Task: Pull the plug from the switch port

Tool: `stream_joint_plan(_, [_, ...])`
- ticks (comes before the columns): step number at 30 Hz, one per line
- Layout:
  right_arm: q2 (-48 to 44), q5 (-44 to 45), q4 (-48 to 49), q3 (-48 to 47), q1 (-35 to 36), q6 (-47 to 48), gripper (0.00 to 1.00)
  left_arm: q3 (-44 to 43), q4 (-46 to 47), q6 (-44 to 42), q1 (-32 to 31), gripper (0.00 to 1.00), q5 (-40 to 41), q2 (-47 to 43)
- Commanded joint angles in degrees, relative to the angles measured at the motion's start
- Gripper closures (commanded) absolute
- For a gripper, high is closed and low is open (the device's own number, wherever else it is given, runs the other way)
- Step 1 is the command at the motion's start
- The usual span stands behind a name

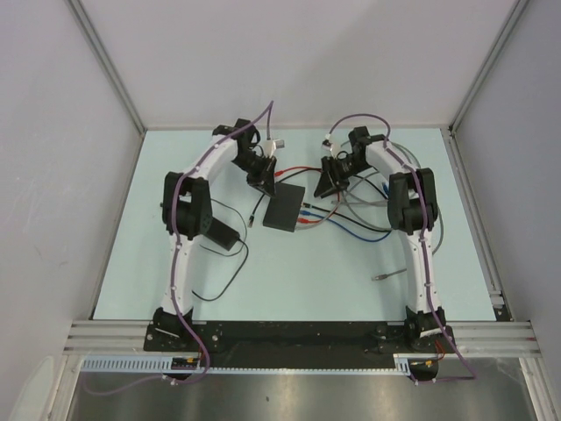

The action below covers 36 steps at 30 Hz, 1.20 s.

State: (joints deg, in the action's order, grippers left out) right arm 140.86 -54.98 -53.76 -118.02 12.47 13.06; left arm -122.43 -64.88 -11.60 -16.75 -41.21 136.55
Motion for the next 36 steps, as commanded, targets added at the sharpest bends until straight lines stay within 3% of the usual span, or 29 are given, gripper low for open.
stream_joint_plan(1, [2.84,-1.27,-0.39,-3.36,2.2,1.79,0.47,0.44,-0.86,-0.71,-0.3,0.96,-2.47,1.08])
stream_joint_plan(14, [6.97,0.05,-0.47,-4.77,3.52,1.62,0.48,1.67,-1.74,-0.89,-1.7,0.96,0.43,3.28])
stream_joint_plan(36, [11.98,-0.04,-2.14,-8.02,4.41,3.38,0.61,1.41,-2.09,-1.5,-1.97,0.97,4.56,3.02])
